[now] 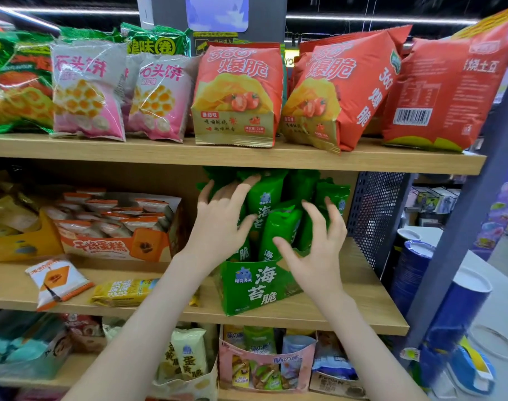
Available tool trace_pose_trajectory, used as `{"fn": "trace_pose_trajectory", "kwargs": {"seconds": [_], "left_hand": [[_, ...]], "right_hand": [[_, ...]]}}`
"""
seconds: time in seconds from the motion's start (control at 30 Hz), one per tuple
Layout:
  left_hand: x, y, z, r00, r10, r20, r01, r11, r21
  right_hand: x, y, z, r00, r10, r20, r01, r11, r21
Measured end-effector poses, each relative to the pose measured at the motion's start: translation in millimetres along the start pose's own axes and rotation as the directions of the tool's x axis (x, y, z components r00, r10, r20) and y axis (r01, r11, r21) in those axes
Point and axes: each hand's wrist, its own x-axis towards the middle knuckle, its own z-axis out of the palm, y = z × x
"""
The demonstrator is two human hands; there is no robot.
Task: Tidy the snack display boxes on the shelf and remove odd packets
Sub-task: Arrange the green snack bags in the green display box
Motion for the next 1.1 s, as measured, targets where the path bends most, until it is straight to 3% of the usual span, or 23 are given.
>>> {"fn": "trace_pose_trajectory", "kwargs": {"seconds": [0.27,0.4,0.57,0.63,0.73,0.83,0.93,1.0,1.1], "left_hand": [[9.0,9.4,-7.2,0.986,-0.160,-0.039,0.141,0.945,-0.295],[20.6,12.9,-23.3,0.979,-0.183,0.091,0.195,0.971,-0.140],[23.6,9.8,-25.5,0.975,-0.121,0.187,0.147,0.980,-0.136],[19.0,7.4,-22.3,0.978,-0.100,0.184,0.117,0.990,-0.084],[12.8,4.1,-20.4,0.976,-0.081,0.204,0.097,0.993,-0.069],[8.1,-1.4,-18.8,0.977,-0.022,0.210,0.071,0.971,-0.229],[11.2,-6.4,-15.1,0.977,-0.001,0.211,0.053,0.968,-0.243],[17.0,-4.8,-15.6,0.982,-0.068,0.176,0.112,0.960,-0.255],[21.4,2.1,-16.7,0.982,-0.177,0.061,0.186,0.948,-0.257]], "right_hand": [[-1.3,-5.1,9.1,0.998,0.014,0.058,-0.008,0.993,-0.115],[6.5,-9.7,1.4,0.995,0.070,0.067,-0.047,0.955,-0.291],[2.6,-23.6,-5.5,0.979,-0.184,0.083,0.200,0.817,-0.540],[-6.0,-32.8,-1.2,0.972,-0.229,0.045,0.215,0.800,-0.561],[-11.9,-44.0,2.4,0.989,-0.144,0.046,0.149,0.878,-0.455],[-12.0,-49.0,-2.6,0.978,-0.004,0.208,0.048,0.977,-0.206],[-11.4,-46.8,-5.5,0.940,0.106,0.325,-0.116,0.993,0.014],[-5.0,-42.1,-6.8,0.950,0.148,0.275,-0.181,0.978,0.099],[7.5,-38.5,-12.5,0.988,0.115,0.099,-0.132,0.973,0.190]]}}
